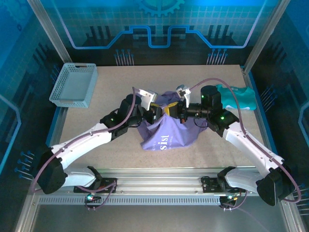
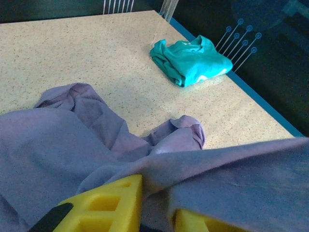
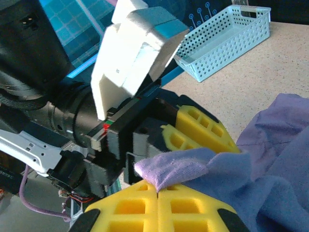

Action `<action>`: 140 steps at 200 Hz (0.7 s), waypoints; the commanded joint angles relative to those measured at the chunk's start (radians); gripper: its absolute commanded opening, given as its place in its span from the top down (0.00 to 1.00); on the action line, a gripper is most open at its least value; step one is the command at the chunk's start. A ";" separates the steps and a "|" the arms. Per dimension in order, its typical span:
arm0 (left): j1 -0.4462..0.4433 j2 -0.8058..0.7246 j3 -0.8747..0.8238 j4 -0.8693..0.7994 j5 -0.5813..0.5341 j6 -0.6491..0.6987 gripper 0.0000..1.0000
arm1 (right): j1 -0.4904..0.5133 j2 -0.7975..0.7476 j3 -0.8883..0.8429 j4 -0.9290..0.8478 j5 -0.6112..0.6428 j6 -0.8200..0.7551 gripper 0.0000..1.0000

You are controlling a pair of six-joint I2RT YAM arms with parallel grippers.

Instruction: Fold the inside-out t-shirt

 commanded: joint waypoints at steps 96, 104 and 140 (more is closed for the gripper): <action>0.057 -0.016 0.020 0.000 0.100 -0.025 1.00 | -0.003 -0.038 0.044 -0.131 0.209 -0.055 1.00; 0.068 -0.045 0.015 -0.024 0.139 -0.043 1.00 | 0.000 -0.040 0.055 -0.165 0.270 -0.074 1.00; 0.137 -0.172 -0.007 -0.085 0.384 -0.201 1.00 | 0.062 -0.019 0.075 -0.220 0.407 -0.192 1.00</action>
